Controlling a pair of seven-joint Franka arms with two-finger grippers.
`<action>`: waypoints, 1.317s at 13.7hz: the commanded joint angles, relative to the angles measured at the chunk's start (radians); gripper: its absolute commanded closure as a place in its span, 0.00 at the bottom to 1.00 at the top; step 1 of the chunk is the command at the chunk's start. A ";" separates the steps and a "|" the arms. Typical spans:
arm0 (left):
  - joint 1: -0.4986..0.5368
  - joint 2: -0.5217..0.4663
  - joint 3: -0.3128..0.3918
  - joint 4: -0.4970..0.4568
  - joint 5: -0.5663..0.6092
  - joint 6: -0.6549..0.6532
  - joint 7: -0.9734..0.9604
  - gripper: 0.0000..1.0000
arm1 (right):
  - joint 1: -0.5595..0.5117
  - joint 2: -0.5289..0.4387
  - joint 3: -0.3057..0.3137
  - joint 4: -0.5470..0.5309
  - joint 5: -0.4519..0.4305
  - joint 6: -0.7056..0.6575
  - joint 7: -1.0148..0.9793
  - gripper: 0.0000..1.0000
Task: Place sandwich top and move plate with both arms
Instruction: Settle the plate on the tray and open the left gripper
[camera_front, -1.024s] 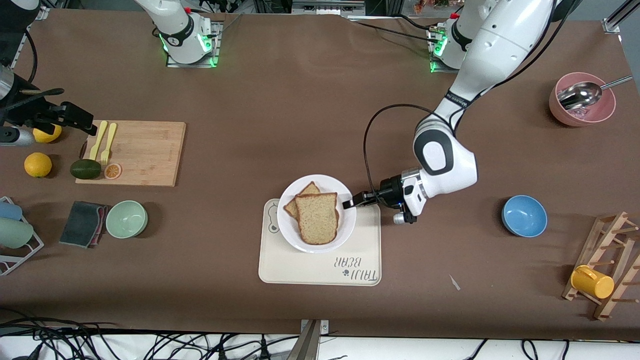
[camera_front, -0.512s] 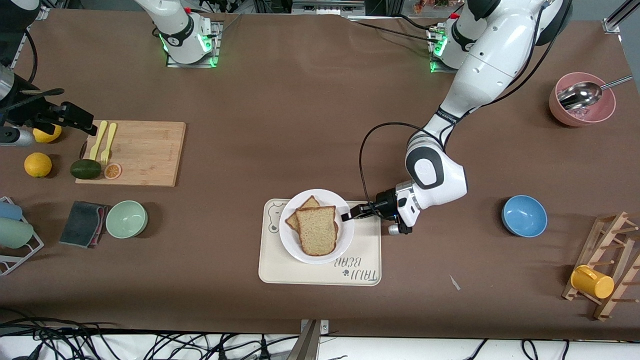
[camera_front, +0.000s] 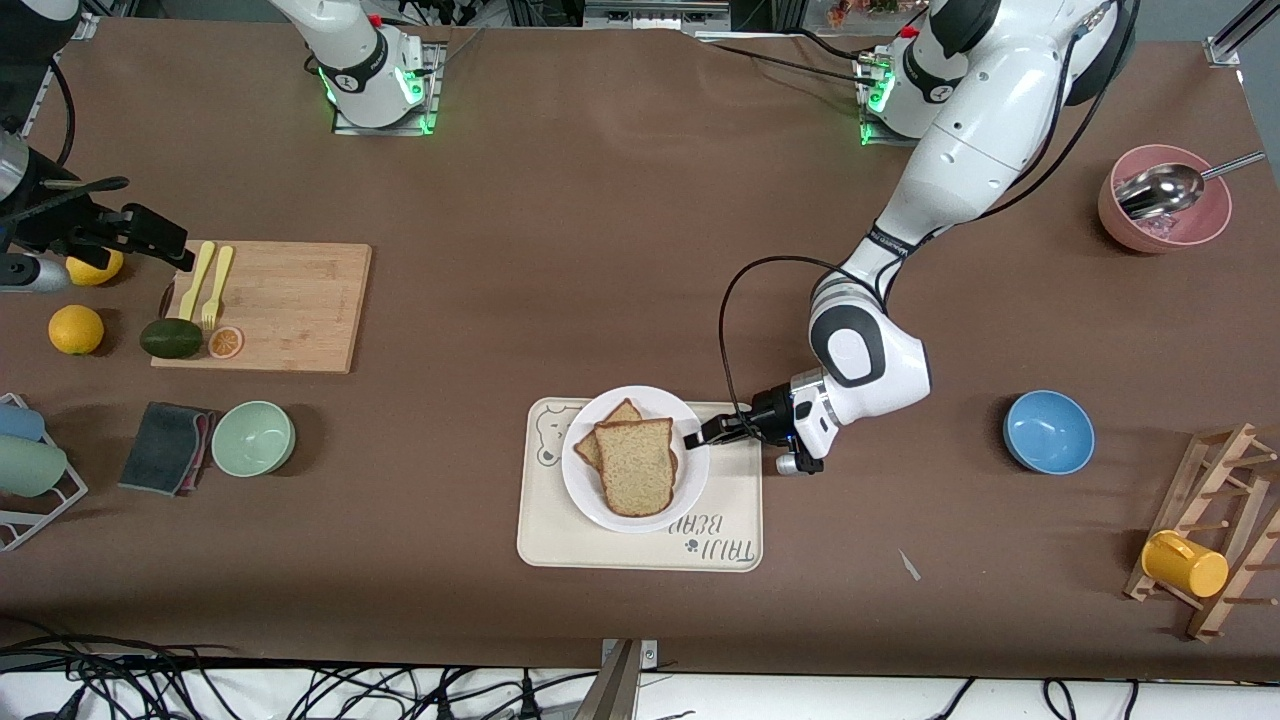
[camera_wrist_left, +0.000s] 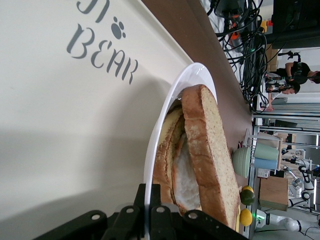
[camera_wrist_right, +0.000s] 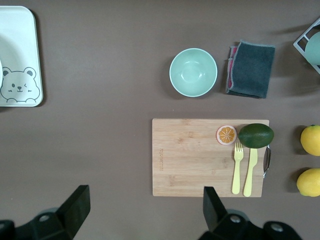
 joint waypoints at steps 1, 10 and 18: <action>-0.010 0.036 -0.003 0.065 -0.037 0.000 0.035 1.00 | 0.005 -0.012 -0.006 -0.016 0.003 0.011 -0.002 0.00; -0.012 0.108 -0.003 0.130 -0.037 0.000 0.037 0.99 | 0.005 -0.010 -0.008 -0.016 0.003 0.003 -0.006 0.00; 0.000 0.077 -0.001 0.128 -0.028 0.000 0.035 0.56 | 0.004 -0.010 -0.008 -0.014 0.003 0.003 -0.009 0.00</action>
